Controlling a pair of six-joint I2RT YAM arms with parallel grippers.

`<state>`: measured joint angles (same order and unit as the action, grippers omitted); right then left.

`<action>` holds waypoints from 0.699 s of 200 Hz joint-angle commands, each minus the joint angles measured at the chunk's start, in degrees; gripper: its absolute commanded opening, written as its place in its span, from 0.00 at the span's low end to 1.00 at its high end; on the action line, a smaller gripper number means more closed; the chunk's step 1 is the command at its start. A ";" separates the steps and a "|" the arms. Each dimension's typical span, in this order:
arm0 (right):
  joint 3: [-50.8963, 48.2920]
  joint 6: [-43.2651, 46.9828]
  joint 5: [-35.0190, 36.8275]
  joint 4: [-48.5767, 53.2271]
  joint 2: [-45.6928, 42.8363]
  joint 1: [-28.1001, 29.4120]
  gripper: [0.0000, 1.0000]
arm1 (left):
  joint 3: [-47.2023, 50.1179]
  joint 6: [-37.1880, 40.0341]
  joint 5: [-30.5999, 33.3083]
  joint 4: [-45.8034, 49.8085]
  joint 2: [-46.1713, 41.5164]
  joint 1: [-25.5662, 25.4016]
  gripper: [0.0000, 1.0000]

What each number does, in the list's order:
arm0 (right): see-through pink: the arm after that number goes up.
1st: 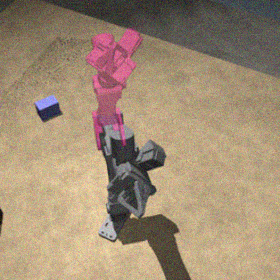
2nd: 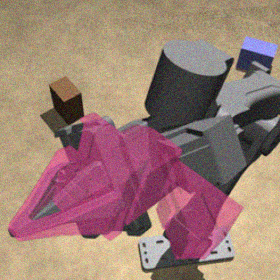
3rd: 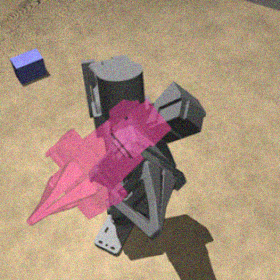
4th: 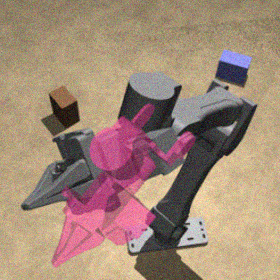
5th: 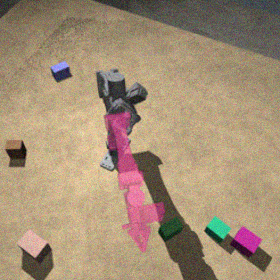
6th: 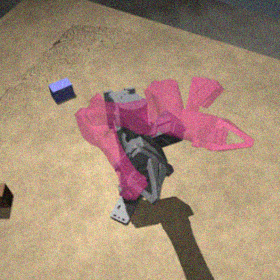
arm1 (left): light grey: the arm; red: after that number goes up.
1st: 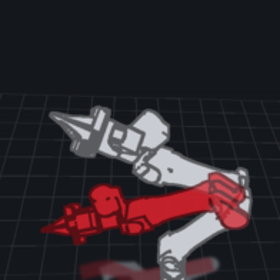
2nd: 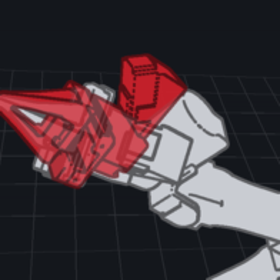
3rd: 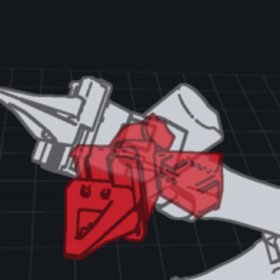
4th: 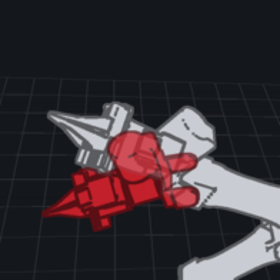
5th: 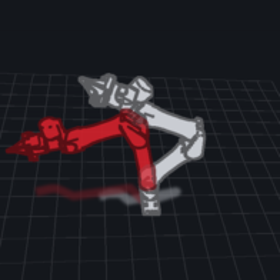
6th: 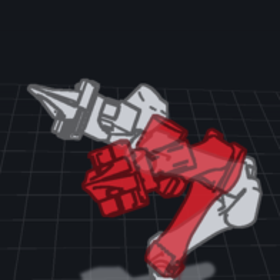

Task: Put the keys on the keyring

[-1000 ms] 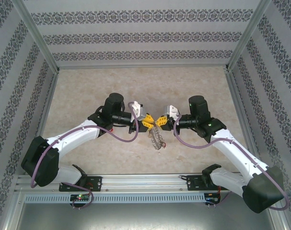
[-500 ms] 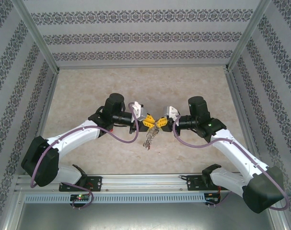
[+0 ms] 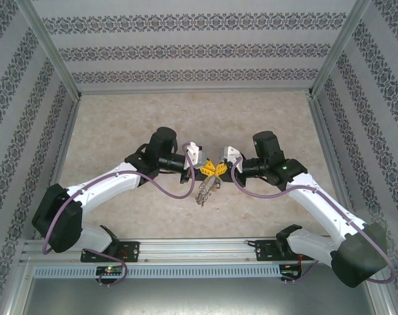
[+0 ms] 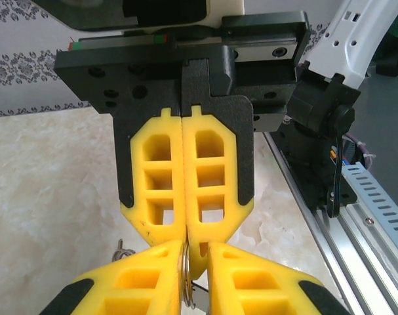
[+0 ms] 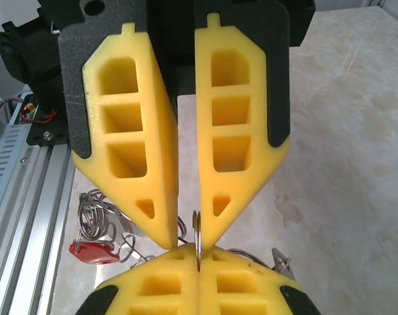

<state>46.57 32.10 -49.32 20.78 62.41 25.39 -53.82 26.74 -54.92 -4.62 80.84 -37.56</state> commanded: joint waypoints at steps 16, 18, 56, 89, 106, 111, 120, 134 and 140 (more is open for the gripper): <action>2.21 1.30 -0.78 -0.75 -0.60 0.46 0.00 | -1.23 2.46 1.22 3.48 0.71 -0.85 0.23; 2.21 1.30 -0.78 -0.78 -0.62 0.50 0.00 | -1.18 2.27 1.33 3.35 0.63 -0.85 0.23; 2.21 1.15 -0.88 -0.90 -0.70 0.54 0.00 | -1.41 0.87 2.44 3.73 0.89 -0.85 0.16; 2.67 1.39 -0.03 -0.30 -0.45 0.85 0.00 | -2.24 1.46 2.37 5.02 1.33 -0.85 0.00; 2.50 1.17 0.19 -0.68 -0.72 0.90 0.00 | -2.79 2.13 2.48 6.26 1.56 -0.85 0.00; 2.35 1.04 0.28 -0.81 -0.88 0.82 0.00 | -2.90 2.08 2.93 6.46 1.56 -0.85 0.00; 2.17 0.95 0.06 -0.82 -1.26 0.72 0.00 | -2.72 1.36 3.99 5.83 1.37 -0.85 0.00; 1.29 0.29 -0.54 -1.53 -1.98 0.42 0.16 | -1.50 -1.77 6.27 1.95 0.30 -0.66 0.00; 0.69 -0.51 -0.81 -2.29 -2.31 0.22 0.20 | -0.57 -3.71 5.69 -0.89 -0.36 -0.34 0.00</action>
<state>46.78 32.71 -47.42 21.63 62.39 25.65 -55.05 26.72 -51.53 -0.80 81.52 -37.58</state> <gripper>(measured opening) 0.123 0.059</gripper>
